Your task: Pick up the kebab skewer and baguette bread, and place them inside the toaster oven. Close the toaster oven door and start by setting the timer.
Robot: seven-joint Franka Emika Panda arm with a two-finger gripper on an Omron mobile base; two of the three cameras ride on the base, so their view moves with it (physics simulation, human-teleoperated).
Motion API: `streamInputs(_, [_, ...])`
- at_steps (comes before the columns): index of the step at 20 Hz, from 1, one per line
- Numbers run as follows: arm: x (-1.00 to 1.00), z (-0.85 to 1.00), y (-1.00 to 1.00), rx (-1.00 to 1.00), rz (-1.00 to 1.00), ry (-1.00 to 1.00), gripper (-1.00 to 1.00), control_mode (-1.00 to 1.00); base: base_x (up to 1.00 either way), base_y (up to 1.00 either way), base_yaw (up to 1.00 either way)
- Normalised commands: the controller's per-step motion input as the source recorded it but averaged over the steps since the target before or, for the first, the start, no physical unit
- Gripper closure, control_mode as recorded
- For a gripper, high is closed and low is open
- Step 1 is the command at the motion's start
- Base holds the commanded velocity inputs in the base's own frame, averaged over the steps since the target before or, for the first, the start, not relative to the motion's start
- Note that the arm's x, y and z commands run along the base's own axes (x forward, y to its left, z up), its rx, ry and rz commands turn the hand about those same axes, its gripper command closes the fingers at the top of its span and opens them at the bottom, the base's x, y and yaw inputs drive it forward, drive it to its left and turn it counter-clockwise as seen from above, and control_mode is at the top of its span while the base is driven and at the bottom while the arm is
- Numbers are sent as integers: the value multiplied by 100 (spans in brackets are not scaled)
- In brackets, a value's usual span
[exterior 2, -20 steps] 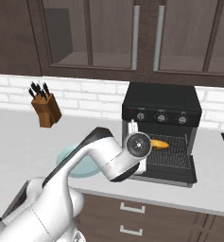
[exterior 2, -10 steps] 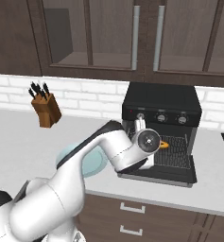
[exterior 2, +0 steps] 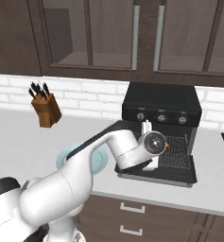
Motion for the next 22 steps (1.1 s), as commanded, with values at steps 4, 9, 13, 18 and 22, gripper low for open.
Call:
streamInputs(4, [0, -24, -1, 0, -6, 0, 100, -100, 0, 0, 0])
streamInputs(9, [4, -4, 1, -1, 0, 7, 100, -100, 0, 0, 0])
streamInputs(13, [0, -6, 3, -1, 0, 9, 100, -100, 0, 0, 0])
streamInputs(18, [0, -1, 0, 0, 0, 3, 100, -100, 0, 0, 0])
streamInputs(22, [0, -1, 0, 0, 0, 0, 100, -100, 0, 0, 0])
